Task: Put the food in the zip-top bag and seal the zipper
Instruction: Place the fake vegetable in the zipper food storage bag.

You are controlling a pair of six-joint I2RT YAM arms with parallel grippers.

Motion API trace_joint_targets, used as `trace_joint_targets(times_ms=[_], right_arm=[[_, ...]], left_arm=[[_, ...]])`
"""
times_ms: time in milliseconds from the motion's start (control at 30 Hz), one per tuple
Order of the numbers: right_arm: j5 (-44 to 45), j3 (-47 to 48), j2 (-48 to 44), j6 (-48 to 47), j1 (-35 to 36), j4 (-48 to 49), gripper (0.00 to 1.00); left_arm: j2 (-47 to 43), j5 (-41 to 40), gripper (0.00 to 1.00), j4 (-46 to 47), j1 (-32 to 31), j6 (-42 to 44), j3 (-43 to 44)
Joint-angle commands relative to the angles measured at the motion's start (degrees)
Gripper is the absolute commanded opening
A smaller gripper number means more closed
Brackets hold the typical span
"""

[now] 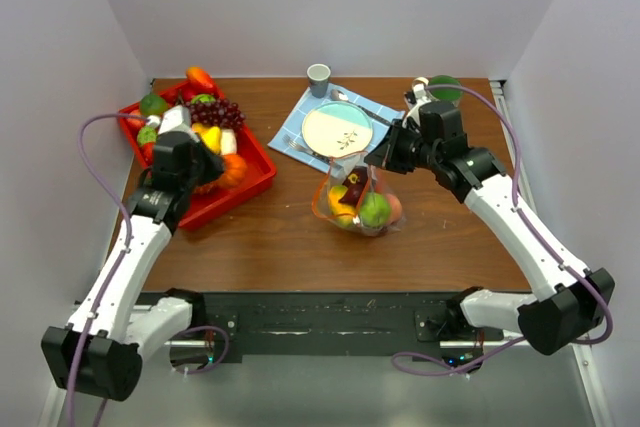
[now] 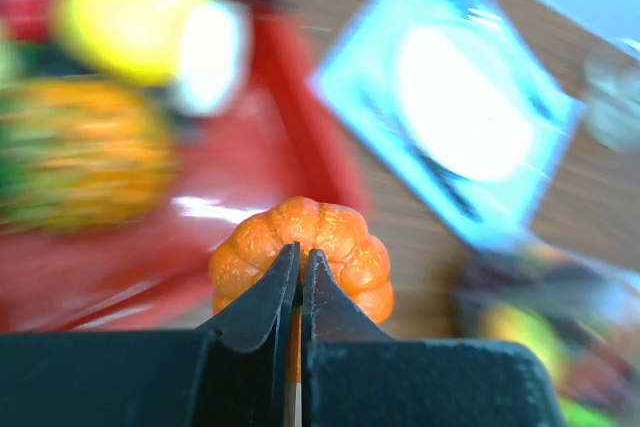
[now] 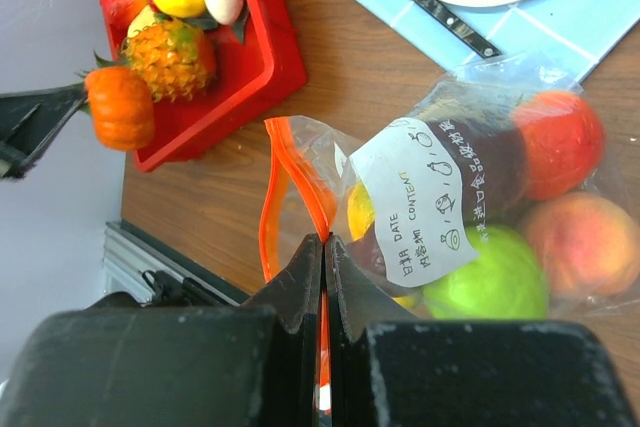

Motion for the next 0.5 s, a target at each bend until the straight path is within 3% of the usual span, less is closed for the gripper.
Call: trace_joint_targets(times_ms=[0, 200, 467], right_arm=[[1.9, 4.0, 1.0, 0.5, 0.2, 0.5, 0.0], [3.4, 5.2, 1.7, 1.3, 0.3, 0.1, 0.0], [5.8, 6.1, 1.0, 1.5, 0.5, -2.2, 0.0]], left_arm=[[0.6, 3.2, 0.0, 4.7, -13.3, -4.5, 6.4], [5.8, -0.1, 0.0, 9.5, -26.4, -7.7, 11.6], [16.9, -2.7, 0.0, 14.1, -35.9, -7.8, 18.2]])
